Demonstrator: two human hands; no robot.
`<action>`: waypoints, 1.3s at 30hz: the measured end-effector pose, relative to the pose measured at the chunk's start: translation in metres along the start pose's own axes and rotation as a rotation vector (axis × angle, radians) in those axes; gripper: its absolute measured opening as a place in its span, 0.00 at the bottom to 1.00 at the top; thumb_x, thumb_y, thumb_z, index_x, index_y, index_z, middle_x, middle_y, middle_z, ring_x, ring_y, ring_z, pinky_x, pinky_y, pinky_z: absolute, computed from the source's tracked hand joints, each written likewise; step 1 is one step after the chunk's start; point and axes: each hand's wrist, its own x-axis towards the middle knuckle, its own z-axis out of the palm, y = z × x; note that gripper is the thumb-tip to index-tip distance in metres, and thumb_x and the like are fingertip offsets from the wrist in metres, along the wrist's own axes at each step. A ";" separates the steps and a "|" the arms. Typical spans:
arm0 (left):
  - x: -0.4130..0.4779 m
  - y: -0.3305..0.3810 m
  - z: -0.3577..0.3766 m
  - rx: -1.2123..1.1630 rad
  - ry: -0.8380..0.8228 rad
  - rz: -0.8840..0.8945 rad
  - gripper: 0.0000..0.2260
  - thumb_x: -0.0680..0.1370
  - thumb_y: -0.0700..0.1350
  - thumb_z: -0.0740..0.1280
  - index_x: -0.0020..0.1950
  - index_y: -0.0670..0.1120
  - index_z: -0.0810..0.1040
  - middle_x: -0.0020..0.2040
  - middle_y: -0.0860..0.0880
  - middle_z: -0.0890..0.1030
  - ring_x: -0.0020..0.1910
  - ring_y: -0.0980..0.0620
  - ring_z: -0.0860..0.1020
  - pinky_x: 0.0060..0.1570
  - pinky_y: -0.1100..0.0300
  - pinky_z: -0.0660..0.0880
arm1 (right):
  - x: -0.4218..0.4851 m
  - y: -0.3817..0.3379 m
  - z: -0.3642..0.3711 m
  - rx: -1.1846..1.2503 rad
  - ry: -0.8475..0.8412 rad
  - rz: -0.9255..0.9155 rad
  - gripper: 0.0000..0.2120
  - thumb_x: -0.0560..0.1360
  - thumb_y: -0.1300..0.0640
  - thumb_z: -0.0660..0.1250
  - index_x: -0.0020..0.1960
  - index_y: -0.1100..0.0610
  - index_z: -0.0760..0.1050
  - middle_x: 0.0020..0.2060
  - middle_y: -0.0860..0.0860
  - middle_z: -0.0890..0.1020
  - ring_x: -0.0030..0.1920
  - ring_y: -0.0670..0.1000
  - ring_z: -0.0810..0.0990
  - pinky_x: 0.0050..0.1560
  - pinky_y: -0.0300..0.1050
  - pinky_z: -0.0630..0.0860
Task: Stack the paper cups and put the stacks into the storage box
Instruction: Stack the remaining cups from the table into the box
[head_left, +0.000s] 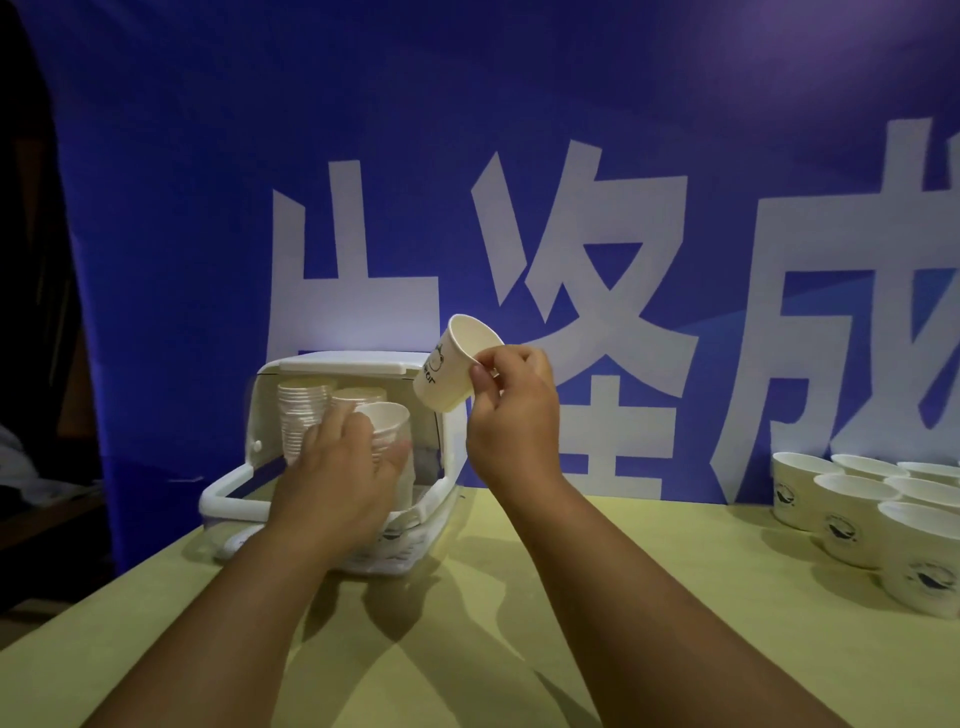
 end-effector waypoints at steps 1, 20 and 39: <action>-0.001 0.003 0.002 -0.069 -0.013 0.003 0.20 0.83 0.61 0.59 0.69 0.50 0.67 0.74 0.51 0.65 0.68 0.48 0.69 0.61 0.46 0.76 | 0.000 -0.003 0.001 0.003 -0.006 -0.016 0.04 0.79 0.54 0.66 0.52 0.46 0.74 0.51 0.42 0.70 0.50 0.45 0.72 0.44 0.27 0.68; 0.000 -0.004 0.011 -0.351 0.145 0.058 0.49 0.74 0.48 0.78 0.79 0.69 0.46 0.78 0.50 0.67 0.73 0.46 0.71 0.63 0.44 0.77 | -0.014 -0.007 0.011 -0.260 -0.459 -0.173 0.21 0.77 0.64 0.69 0.68 0.51 0.75 0.65 0.49 0.74 0.60 0.48 0.74 0.49 0.26 0.64; -0.002 -0.011 0.006 -0.431 0.111 -0.064 0.17 0.85 0.55 0.55 0.71 0.52 0.73 0.64 0.50 0.77 0.59 0.49 0.76 0.55 0.47 0.80 | -0.029 0.020 0.028 -0.068 -0.668 0.078 0.30 0.78 0.67 0.63 0.72 0.40 0.65 0.71 0.48 0.67 0.67 0.53 0.70 0.54 0.37 0.70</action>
